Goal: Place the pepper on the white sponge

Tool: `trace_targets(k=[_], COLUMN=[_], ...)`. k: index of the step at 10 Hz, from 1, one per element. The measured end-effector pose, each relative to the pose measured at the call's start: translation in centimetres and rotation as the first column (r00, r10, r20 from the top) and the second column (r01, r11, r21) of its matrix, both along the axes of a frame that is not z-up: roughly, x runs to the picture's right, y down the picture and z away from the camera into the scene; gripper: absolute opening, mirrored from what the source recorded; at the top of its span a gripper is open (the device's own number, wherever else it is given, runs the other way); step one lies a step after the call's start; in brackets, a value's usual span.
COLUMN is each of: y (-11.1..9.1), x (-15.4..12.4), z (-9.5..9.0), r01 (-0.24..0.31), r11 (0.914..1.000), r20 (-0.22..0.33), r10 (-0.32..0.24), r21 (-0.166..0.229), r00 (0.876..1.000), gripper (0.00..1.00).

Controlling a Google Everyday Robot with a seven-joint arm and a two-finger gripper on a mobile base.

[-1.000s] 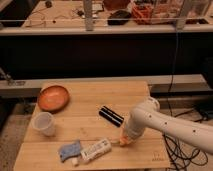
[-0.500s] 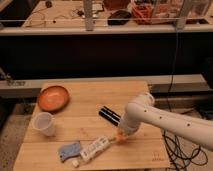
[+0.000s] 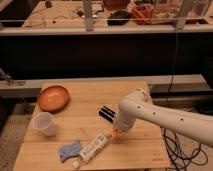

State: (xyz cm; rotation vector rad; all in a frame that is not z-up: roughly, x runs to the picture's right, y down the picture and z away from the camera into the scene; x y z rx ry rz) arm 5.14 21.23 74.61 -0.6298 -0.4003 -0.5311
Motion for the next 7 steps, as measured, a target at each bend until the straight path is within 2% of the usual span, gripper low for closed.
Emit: trace_targets(k=[3, 7], y=[-0.7, -1.3], x=[-1.2, -4.5], z=[-0.3, 0.0], r01=[0.028, 0.079], r11=[0.9996, 0.9968], r20=[0.016, 0.058], r10=[-0.028, -0.079], r21=[-0.001, 0.009], r00=[0.999, 0.995], gripper=[0.01, 0.01])
